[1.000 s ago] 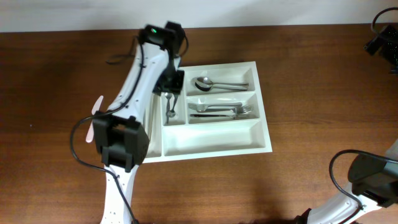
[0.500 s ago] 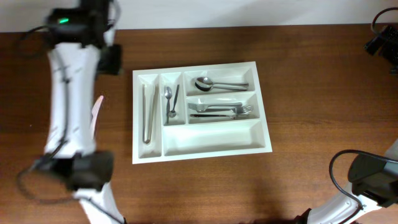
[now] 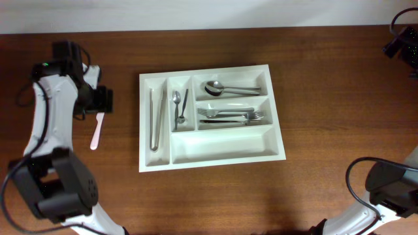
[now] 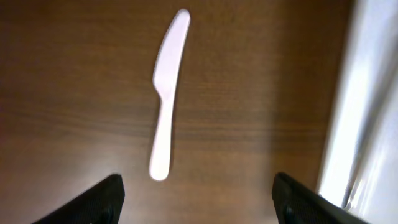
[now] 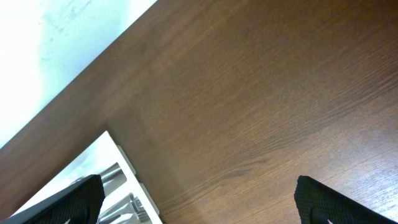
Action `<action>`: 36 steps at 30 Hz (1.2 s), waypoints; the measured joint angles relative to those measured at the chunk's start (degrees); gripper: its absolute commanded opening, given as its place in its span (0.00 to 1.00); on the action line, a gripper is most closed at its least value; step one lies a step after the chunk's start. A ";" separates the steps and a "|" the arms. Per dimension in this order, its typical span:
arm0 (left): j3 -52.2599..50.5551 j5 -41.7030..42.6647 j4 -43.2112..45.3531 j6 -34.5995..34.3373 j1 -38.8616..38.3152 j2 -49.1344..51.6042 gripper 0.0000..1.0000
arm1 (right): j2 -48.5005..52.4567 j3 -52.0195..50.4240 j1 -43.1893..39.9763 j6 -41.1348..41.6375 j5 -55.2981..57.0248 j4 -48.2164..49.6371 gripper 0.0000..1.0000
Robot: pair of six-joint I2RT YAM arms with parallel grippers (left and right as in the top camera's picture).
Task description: Pack container
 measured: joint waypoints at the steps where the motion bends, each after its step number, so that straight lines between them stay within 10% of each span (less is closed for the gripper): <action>1: -0.85 0.00 0.79 0.74 0.20 1.05 0.78 | 0.00 0.00 0.00 0.00 0.00 0.00 0.99; 36: -2.89 -1.31 13.16 7.65 4.59 15.72 0.55 | 0.00 0.00 0.00 0.00 0.00 0.00 0.99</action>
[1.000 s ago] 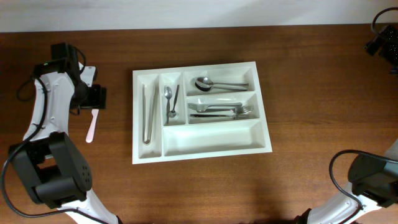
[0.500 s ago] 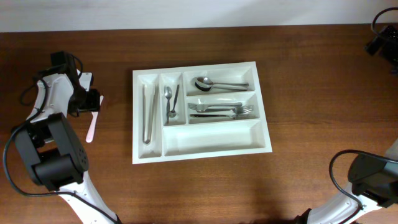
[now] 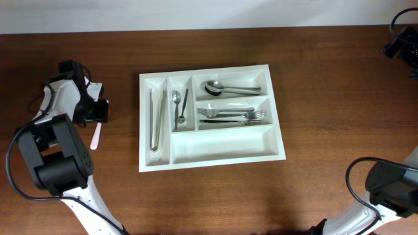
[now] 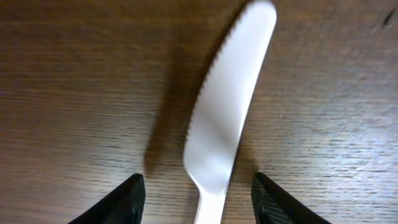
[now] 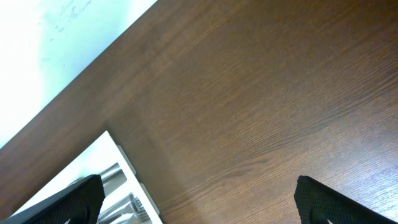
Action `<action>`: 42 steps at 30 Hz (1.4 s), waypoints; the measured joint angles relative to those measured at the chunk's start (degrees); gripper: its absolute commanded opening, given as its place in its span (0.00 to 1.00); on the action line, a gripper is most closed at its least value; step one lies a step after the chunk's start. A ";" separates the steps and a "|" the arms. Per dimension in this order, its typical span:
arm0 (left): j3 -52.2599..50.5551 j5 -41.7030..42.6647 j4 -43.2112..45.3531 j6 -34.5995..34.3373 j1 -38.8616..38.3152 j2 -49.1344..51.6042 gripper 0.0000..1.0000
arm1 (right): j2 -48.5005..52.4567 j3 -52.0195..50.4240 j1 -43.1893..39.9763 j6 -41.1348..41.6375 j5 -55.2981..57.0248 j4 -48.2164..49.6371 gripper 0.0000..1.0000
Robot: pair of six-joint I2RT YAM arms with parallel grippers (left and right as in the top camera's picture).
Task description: Pack container
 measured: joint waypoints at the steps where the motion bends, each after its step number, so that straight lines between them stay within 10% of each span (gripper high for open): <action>1: -0.11 0.15 0.04 0.22 0.00 0.09 0.54 | 0.00 0.00 0.00 0.02 0.00 0.00 0.99; 26: -2.62 2.75 0.22 1.42 -0.04 -1.01 0.11 | 0.00 0.00 0.00 0.00 0.00 0.00 0.99; 42: 30.29 3.04 -32.41 1.40 -2.19 1.05 0.03 | 0.00 0.00 0.00 0.00 -0.02 0.02 0.99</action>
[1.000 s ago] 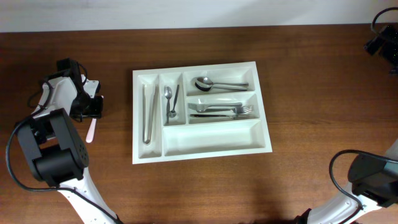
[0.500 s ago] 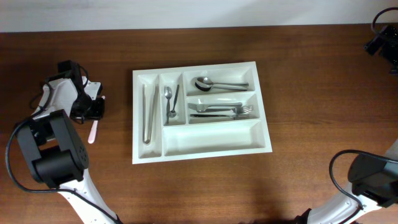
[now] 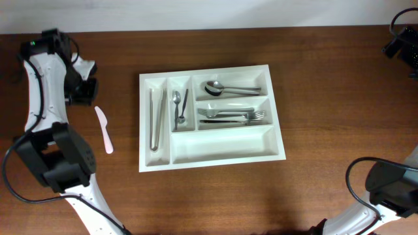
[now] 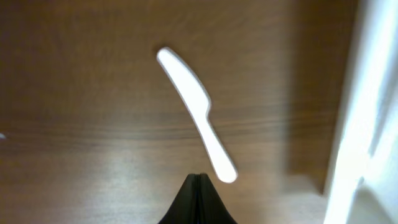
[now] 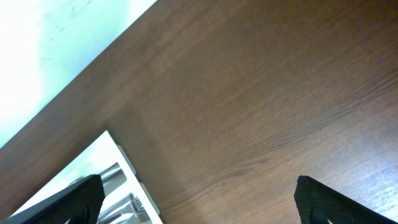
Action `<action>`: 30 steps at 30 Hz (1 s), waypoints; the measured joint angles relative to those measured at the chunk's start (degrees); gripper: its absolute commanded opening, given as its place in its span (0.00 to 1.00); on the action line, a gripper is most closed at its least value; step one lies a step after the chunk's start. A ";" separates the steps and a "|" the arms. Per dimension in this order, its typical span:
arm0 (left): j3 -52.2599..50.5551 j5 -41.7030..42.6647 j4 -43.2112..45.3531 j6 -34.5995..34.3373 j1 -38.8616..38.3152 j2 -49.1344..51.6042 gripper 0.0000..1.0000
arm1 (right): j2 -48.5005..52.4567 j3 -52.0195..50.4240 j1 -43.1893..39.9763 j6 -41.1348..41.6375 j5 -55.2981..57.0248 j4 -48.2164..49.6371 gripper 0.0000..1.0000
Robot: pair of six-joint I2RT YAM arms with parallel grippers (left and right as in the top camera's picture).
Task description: Pack container
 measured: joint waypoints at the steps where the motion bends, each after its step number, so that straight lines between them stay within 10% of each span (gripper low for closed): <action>1: 2.19 0.46 -1.22 0.00 -0.74 0.00 0.03 | 0.00 0.00 0.00 0.04 0.02 -0.04 0.99; 6: 8.74 1.66 -3.26 0.11 -5.99 0.00 0.21 | 0.00 0.00 0.00 0.00 0.02 -0.04 0.99; 13: 7.39 -2.95 -3.17 -12.33 -8.63 0.00 0.22 | 0.00 0.00 0.00 -0.02 0.02 -0.04 0.99; 16: 3.85 -4.24 -1.81 -18.38 -7.15 0.00 0.34 | 0.00 0.00 0.00 0.00 0.02 -0.02 0.99; 30: -25.55 -5.90 14.08 -25.27 -4.48 0.09 0.34 | 0.00 0.00 0.00 -0.02 0.02 -0.04 0.99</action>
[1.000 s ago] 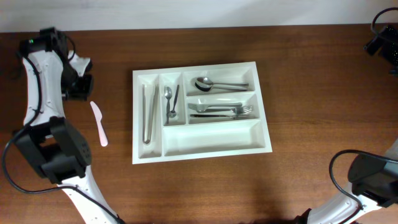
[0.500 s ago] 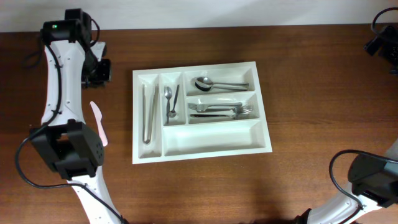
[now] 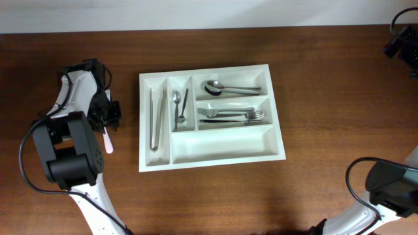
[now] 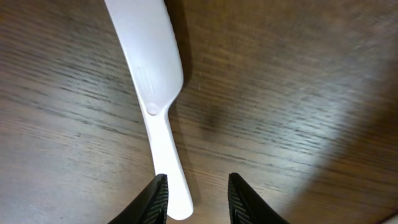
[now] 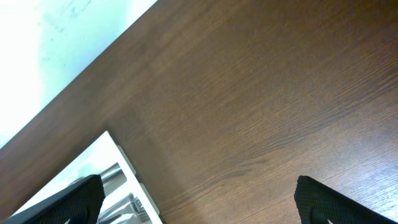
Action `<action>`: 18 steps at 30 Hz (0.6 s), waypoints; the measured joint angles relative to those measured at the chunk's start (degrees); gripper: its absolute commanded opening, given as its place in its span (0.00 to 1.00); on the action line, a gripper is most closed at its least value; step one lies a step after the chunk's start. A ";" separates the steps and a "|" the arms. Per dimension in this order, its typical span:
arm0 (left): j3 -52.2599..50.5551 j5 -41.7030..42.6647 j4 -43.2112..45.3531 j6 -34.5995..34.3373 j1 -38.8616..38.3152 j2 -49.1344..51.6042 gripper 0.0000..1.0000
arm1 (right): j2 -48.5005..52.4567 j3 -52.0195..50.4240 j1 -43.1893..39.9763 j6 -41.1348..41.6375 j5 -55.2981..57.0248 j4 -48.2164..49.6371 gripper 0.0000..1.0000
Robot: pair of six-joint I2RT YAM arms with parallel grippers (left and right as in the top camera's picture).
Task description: Pack container
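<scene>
A white plastic knife [image 4: 149, 74] lies flat on the wooden table, left of the white cutlery tray [image 3: 141, 124]. My left gripper [image 4: 198, 202] is open and low over it. The handle end [image 4: 173, 193] lies just inside the left fingertip [image 4: 157, 198], and nothing is gripped. Overhead, the left gripper [image 3: 108, 114] covers most of the knife, whose handle end [image 3: 108, 145] sticks out toward the table's front. My right gripper [image 5: 199, 202] hangs wide open and empty above the far right of the table.
The tray holds tongs [image 3: 155, 117], a small spoon [image 3: 176, 104], spoons [image 3: 228, 87] and forks with knives [image 3: 232, 115]. Its long front compartment [image 3: 222, 147] holds nothing. A corner of the tray [image 5: 106, 165] shows in the right wrist view.
My left gripper was shut and raised at the far left of the table. Now it is open and down at the knife's handle end. The knife and the right arm have not moved.
The knife first lay left of the tray with my left gripper open above it. Then the open fingers were low on either side of its blade. Later the knife lay turned to a new angle, with the gripper shut and raised. Now the gripper is open at the handle.
</scene>
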 measured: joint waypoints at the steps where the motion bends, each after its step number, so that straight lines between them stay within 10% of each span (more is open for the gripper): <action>1: -0.55 -0.02 0.35 0.00 0.00 0.00 0.34 | 0.00 0.00 0.00 0.04 0.00 0.00 0.99; 18: -1.51 0.09 7.52 1.18 3.48 0.00 0.39 | 0.00 0.00 0.00 0.04 0.00 0.00 0.99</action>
